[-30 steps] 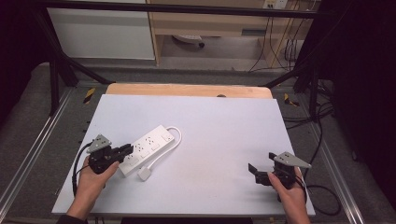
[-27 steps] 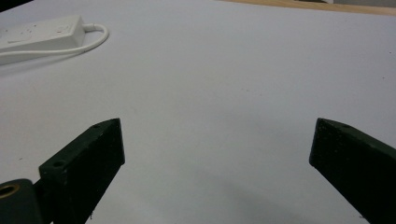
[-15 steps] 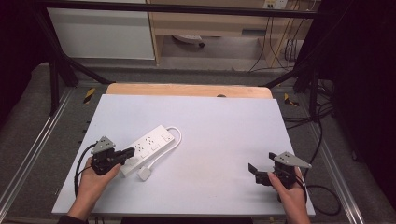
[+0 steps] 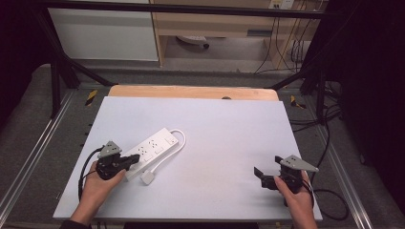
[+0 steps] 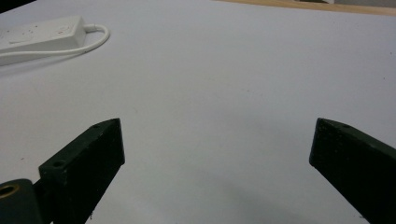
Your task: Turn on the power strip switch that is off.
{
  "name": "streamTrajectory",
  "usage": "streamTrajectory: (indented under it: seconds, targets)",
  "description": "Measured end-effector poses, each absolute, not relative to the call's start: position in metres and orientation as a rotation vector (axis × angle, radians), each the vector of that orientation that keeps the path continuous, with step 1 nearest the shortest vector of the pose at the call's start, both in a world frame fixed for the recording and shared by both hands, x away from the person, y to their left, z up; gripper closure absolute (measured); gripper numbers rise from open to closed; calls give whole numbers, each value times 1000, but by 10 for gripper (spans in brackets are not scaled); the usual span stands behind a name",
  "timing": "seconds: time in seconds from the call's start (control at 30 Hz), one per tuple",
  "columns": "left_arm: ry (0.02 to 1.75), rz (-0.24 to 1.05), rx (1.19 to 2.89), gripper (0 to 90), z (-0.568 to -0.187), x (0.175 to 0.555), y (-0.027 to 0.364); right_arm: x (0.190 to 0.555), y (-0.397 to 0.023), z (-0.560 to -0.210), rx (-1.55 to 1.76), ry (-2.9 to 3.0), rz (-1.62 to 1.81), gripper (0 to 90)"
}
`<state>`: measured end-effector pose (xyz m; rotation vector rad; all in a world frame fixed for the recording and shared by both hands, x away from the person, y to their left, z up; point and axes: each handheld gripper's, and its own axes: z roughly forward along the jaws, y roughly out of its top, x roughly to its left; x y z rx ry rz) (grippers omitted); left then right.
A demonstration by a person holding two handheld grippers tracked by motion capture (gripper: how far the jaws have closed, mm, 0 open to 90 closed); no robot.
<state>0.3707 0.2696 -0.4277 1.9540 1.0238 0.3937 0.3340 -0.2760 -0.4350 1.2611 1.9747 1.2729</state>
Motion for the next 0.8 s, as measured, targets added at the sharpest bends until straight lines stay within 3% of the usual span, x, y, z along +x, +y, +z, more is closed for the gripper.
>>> streamTrajectory:
  seconds: [0.8]
  targets:
    - [1003, 365, 2005, 899, -434, 371, 262, 334, -276, -435, 1264, 1979, 1272, 37]
